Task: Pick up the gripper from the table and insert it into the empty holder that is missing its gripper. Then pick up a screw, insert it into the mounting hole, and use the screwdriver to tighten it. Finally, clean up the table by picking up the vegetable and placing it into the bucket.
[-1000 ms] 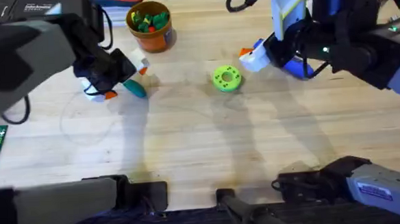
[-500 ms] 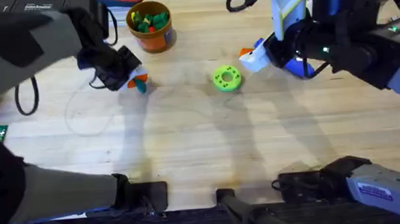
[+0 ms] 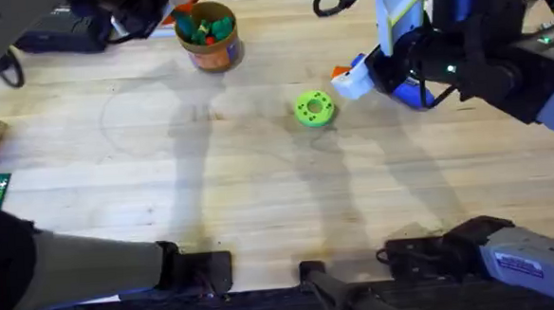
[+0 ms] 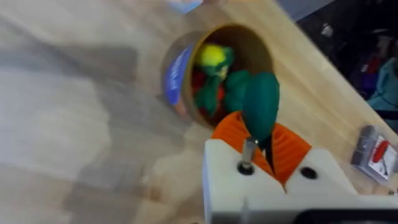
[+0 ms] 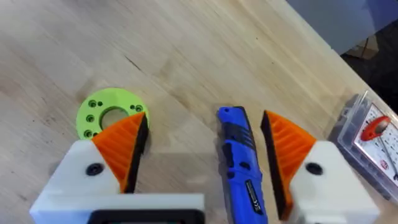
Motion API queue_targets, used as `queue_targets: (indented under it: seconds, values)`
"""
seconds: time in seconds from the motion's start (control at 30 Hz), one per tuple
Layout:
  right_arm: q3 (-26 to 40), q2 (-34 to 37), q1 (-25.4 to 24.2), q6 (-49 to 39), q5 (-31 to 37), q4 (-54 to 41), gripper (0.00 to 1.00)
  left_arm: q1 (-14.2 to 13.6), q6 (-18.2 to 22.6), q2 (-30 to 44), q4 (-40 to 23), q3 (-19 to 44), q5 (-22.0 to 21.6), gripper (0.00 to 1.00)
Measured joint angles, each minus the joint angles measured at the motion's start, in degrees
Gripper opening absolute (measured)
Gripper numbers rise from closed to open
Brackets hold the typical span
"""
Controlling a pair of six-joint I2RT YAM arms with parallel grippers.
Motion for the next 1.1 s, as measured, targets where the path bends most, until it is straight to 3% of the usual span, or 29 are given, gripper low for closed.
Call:
queue_targets:
  seconds: [0.07,0.13,0.23,0.37,0.5,0.67,0.8,0.9,1.1]
  values:
    - [0.0,0.0,0.0,0.0,0.0,0.0,0.993,-1.1,0.29,1.05,3.38,0.02,-0.01,0.04]
    - [0.0,0.0,0.0,0.0,0.0,0.0,0.993,-1.85,0.48,2.53,5.39,0.07,-0.01,0.142]
    - [0.0,-0.02,0.0,0.0,0.0,-0.01,0.994,-2.55,0.51,5.66,6.83,0.07,0.24,0.429]
    - [0.0,0.0,0.0,0.0,0.0,0.0,0.994,-2.43,0.56,8.49,6.62,0.07,0.02,0.729]
    - [0.0,0.0,0.0,0.0,0.0,-0.02,0.994,-2.39,1.12,8.22,6.61,0.07,-0.79,0.963]
    - [0.0,-0.13,0.0,0.04,0.0,-0.54,0.994,-2.39,3.71,6.15,0.8,1.15,-0.91,0.974]
    - [0.48,-3.37,0.0,0.56,0.0,-7.01,0.994,-2.39,9.33,2.1,-8.18,4.19,-0.74,0.974]
    - [2.69,-7.24,0.0,2.16,0.0,-12.86,0.994,-2.39,17.79,-2.9,-16.63,6.39,0.52,0.976]
    - [5.91,-15.82,0.0,7.73,-0.01,-19.58,0.994,-2.69,38.98,-14.78,-33.57,7.5,4.91,0.977]
